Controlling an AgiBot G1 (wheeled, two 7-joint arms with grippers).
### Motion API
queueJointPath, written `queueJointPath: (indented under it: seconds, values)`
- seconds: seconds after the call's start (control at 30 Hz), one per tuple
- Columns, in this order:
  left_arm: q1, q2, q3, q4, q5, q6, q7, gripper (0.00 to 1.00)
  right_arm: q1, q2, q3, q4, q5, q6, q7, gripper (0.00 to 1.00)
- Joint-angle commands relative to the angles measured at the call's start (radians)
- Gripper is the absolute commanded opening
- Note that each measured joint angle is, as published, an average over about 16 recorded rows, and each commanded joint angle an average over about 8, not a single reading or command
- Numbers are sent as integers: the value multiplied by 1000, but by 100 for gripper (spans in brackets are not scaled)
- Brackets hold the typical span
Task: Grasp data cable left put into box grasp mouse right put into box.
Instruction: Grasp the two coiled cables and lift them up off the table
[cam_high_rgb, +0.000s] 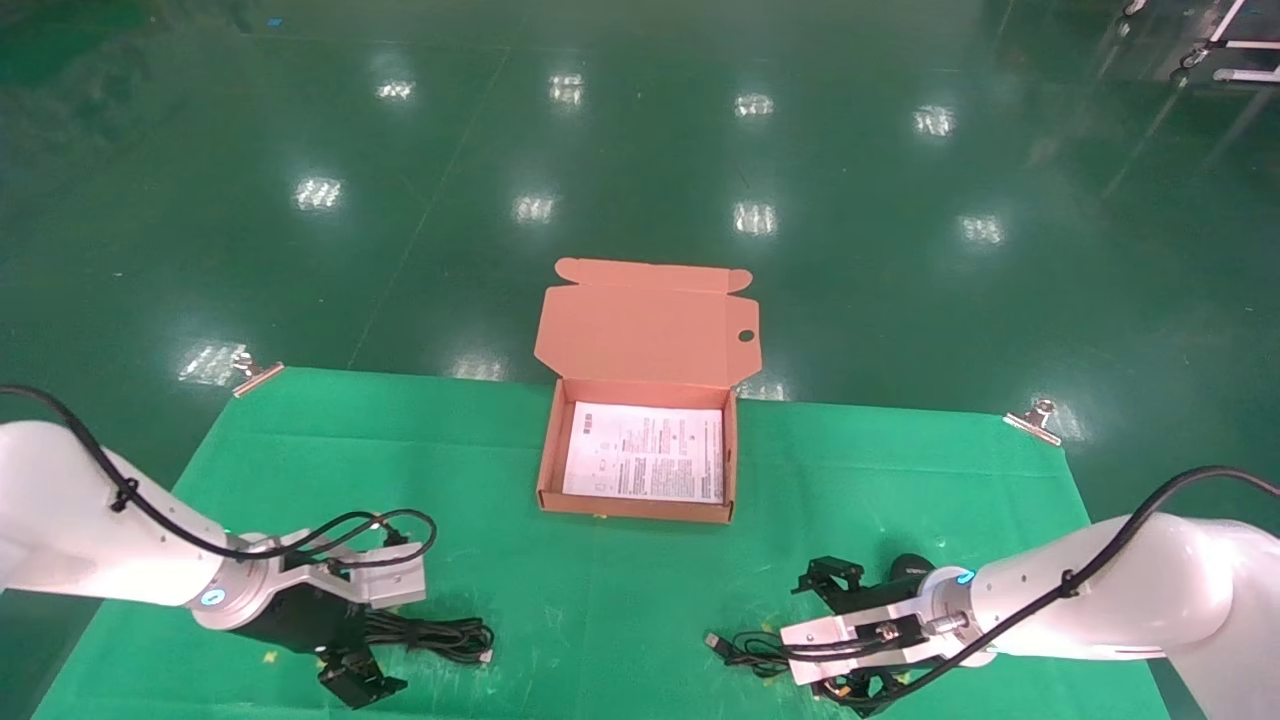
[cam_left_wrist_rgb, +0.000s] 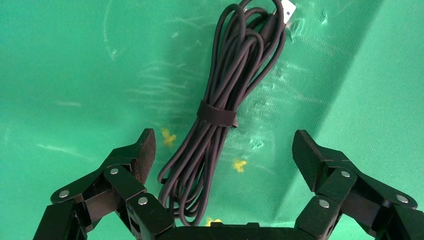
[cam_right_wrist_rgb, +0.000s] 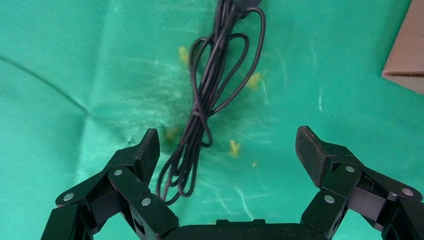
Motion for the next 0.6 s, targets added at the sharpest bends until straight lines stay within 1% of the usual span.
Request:
queueJointPath:
  seconds: [0.03, 0.17, 0.2, 0.23, 0.6]
  values:
    - [-7, 8, 0, 27, -2, 0, 19, 54, 4, -9, -2, -25, -7, 16, -10, 67]
    - [-16, 19, -3, 66, -9, 4, 45, 5, 2, -14, 4, -50, -2, 42, -26, 17]
    - [-18, 21, -4, 73, -11, 5, 48, 0, 2, -14, 6, -54, 1, 47, -28, 4]
    - [-19, 22, -5, 78, -13, 6, 50, 0, 1, -14, 7, -56, 2, 49, -29, 0]
    - [-19, 21, -4, 71, -12, 7, 47, 0, 0, -12, 8, -51, 4, 47, -28, 0]
